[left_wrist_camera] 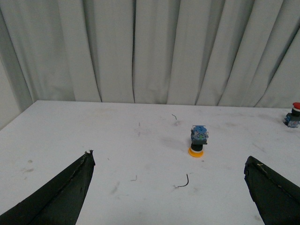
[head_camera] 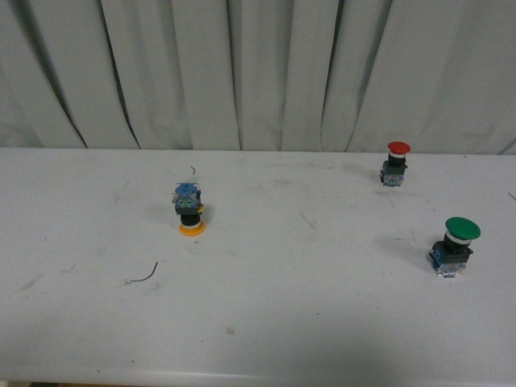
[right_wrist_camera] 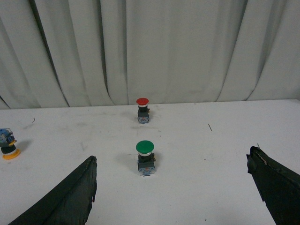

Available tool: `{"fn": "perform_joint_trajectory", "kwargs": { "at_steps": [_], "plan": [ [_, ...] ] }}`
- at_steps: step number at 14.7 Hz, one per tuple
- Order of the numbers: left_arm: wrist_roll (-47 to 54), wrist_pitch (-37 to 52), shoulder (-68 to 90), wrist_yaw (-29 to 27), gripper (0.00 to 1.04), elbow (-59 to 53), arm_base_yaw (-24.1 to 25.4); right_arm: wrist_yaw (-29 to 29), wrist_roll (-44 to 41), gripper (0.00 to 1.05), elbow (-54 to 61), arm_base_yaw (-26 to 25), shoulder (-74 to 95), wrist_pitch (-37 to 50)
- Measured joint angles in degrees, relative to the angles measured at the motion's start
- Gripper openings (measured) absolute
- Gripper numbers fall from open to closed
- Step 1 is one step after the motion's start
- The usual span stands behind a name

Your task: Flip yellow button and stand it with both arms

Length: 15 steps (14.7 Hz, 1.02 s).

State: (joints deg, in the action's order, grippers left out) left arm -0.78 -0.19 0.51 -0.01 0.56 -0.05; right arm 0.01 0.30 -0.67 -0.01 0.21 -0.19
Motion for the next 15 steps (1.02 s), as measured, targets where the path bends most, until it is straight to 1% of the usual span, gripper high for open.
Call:
{"fn": "perform_joint_trajectory", "kwargs": {
  "at_steps": [15],
  "plan": [
    [0.0, 0.0, 0.0, 0.0, 0.98, 0.0, 0.0, 0.0, 0.0, 0.98, 0.0, 0.0, 0.0, 0.0]
  ]
}}
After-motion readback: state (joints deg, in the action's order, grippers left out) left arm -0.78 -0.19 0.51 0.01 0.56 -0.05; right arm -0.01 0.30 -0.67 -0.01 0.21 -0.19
